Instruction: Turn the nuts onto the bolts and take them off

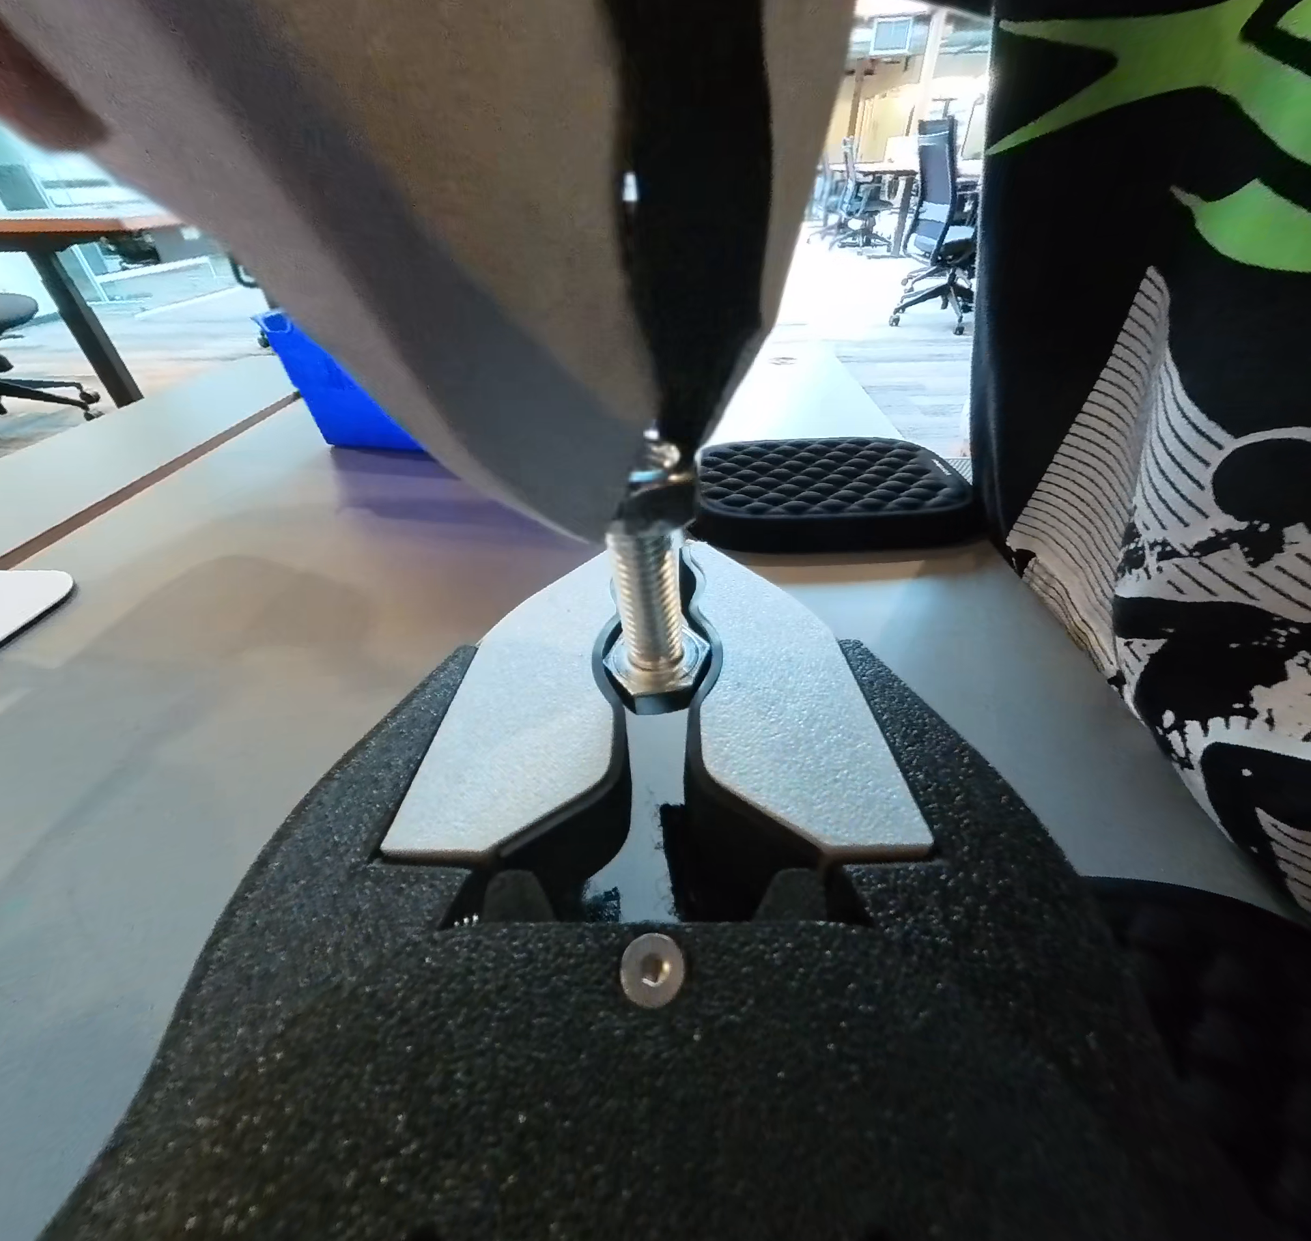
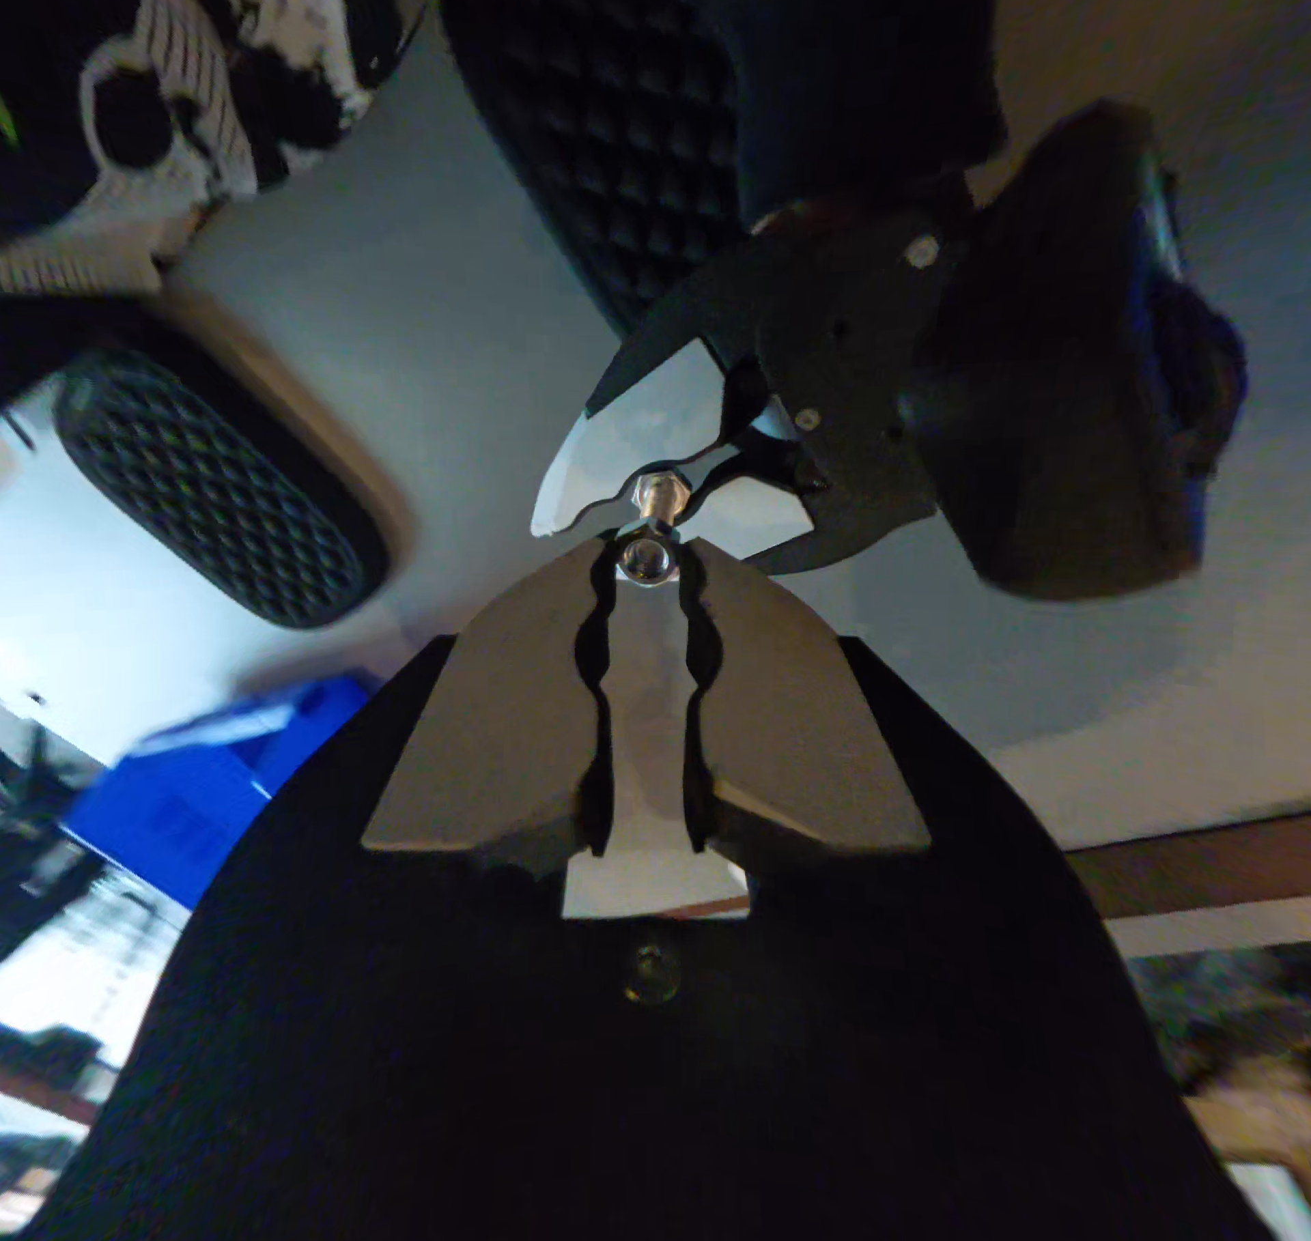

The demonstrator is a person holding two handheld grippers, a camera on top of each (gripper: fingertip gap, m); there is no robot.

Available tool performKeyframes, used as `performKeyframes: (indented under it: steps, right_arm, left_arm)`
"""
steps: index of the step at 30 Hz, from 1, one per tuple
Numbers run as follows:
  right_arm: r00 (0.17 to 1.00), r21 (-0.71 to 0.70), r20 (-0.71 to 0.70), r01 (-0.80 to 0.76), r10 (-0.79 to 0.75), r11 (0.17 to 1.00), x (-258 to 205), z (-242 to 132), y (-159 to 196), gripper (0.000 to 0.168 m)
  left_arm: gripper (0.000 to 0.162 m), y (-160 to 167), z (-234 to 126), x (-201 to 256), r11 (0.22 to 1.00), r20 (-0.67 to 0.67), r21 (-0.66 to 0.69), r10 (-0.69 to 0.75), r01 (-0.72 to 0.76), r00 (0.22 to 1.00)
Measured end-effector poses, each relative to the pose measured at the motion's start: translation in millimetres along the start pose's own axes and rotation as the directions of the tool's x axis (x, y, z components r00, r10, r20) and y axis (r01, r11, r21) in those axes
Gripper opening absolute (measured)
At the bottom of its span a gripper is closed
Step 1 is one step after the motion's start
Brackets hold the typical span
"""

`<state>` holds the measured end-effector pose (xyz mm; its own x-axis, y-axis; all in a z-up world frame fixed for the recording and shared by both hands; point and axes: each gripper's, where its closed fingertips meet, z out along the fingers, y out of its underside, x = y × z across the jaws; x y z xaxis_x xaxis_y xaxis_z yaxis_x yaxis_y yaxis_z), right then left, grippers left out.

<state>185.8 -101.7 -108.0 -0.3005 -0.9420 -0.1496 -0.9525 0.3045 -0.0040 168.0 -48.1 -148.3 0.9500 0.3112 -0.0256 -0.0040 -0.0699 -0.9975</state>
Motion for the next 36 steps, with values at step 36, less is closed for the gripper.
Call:
performKeyframes:
  steps: [36]
  right_arm:
    - [0.892,0.047,-0.148,0.438,-0.428,0.898,-1,8,-2,0.017]
  left_arm:
    - [0.011,-2,-2,4,1.0,-0.002,0.018,0.021,-0.021,1.0]
